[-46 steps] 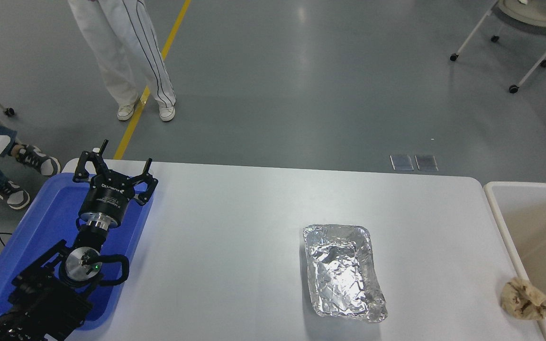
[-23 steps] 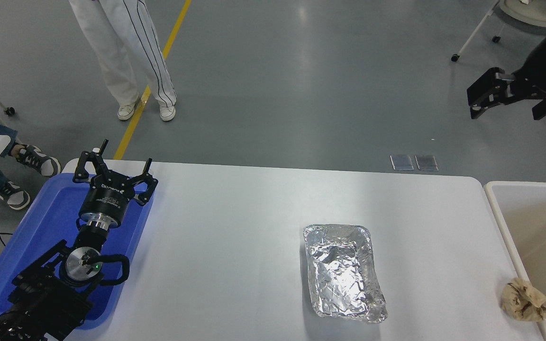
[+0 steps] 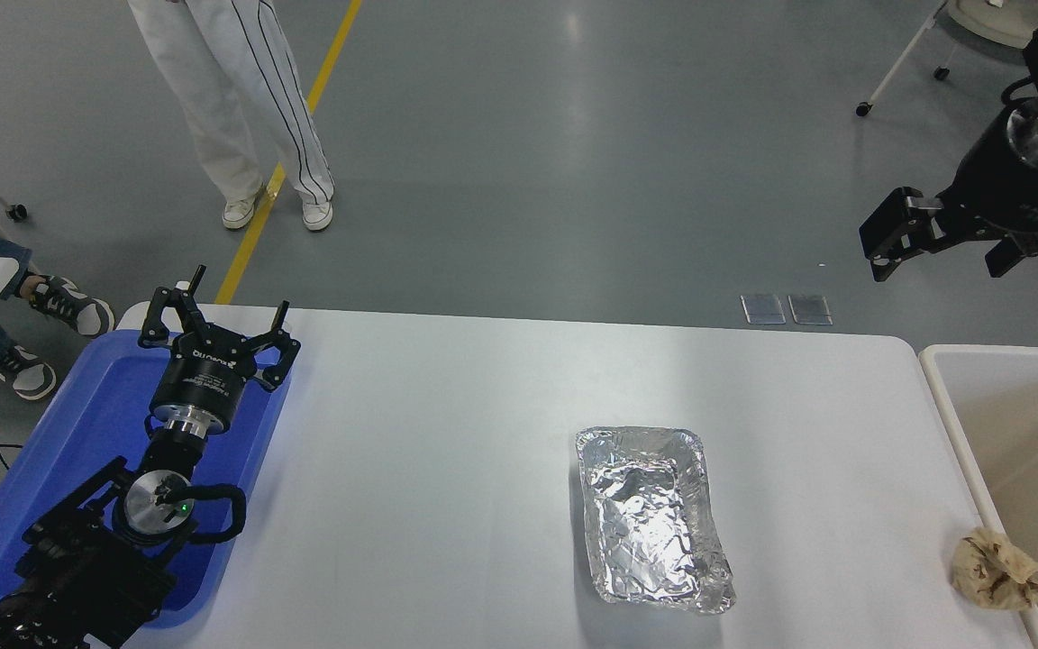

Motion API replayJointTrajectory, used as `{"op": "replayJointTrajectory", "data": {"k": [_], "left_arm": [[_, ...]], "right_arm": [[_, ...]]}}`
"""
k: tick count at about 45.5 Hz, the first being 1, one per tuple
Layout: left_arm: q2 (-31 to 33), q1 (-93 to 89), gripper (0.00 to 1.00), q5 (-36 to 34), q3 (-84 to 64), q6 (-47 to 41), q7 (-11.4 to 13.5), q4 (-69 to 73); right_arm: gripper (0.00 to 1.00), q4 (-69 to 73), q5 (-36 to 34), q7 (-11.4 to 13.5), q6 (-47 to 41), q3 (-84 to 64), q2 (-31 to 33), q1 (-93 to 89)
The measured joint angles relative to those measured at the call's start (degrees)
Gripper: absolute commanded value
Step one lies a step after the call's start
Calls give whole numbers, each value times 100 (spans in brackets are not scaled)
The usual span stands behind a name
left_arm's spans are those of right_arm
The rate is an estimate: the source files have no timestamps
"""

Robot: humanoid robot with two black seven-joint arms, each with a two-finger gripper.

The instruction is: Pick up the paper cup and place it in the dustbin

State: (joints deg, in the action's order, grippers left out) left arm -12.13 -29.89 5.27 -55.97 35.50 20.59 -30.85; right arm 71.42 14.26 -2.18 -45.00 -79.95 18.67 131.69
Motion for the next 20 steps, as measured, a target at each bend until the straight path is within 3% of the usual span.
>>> {"op": "replayJointTrajectory", "data": {"k": [20], "left_arm": [[0,-1,100,0,0,0,0,0]], "right_arm": [[100,199,14,6,0,-63,14,220]]}}
